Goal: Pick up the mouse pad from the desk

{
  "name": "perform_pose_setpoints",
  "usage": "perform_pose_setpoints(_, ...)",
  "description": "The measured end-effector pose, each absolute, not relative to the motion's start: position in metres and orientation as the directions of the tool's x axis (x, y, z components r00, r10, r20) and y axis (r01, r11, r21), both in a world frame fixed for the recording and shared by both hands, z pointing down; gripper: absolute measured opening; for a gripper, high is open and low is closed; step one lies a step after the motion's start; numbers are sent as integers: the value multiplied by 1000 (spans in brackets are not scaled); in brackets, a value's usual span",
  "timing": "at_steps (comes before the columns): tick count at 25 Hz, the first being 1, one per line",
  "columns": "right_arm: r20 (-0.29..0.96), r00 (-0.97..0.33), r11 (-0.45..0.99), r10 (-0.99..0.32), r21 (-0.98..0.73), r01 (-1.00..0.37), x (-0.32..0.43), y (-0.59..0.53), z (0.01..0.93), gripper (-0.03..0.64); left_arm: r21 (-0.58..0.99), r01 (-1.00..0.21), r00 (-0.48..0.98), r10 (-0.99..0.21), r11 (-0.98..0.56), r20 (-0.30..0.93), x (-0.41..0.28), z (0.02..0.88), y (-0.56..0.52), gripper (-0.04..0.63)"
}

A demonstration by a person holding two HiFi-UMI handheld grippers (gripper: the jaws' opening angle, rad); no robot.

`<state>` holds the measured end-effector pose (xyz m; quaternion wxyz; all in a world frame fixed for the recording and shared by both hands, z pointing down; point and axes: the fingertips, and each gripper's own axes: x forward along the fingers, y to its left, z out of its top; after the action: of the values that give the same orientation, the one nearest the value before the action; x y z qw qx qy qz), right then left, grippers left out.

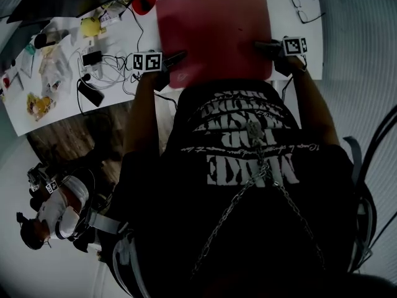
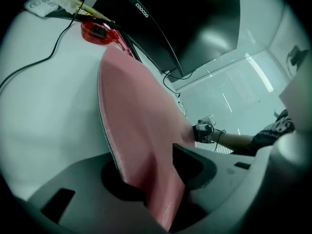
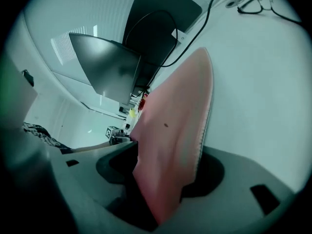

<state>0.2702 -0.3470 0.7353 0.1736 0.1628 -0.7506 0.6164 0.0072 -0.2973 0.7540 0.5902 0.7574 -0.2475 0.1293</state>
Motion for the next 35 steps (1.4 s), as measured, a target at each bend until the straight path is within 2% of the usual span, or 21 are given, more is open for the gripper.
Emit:
perform_pose_setpoints(3,532,-842,219,-92,-814,-538,271,-366,740,235,816,-552,824,-267,-173,500,4,752,-319,180)
perform_pose_setpoints(6,599,-784,199,-165,-758,-621,280,-374,744,137,799,-586,790,-313,-131,527,-3,752,-335,166)
perform_pose_setpoints(7,620,-763,192,-181,-739,-646,283,-375,746,50,780,-616,765,-323,-113,557,-7,755,-338,115)
perform_pose_setpoints(8,632,-751,190,-191,-726,-660,284,-375,745,30,755,-648,738,-326,-100,591,-10,759,-340,54)
perform_pose_setpoints(9,634,-748,196,-196,-722,-664,284,-375,744,20,733,-674,716,-325,-92,618,-12,761,-341,45)
perform_pose_setpoints(12,612,-764,229,-203,-729,-645,277,-373,730,15,712,-697,693,-336,-86,638,-10,756,-339,26)
perform_pose_setpoints(26,406,-869,344,-284,-803,-487,259,-352,577,14,711,-657,725,-465,-249,508,6,596,-334,25)
perform_pose_setpoints(35,285,-895,516,-344,-739,-433,245,-357,455,14,613,-674,717,-565,-413,408,-10,487,-338,25)
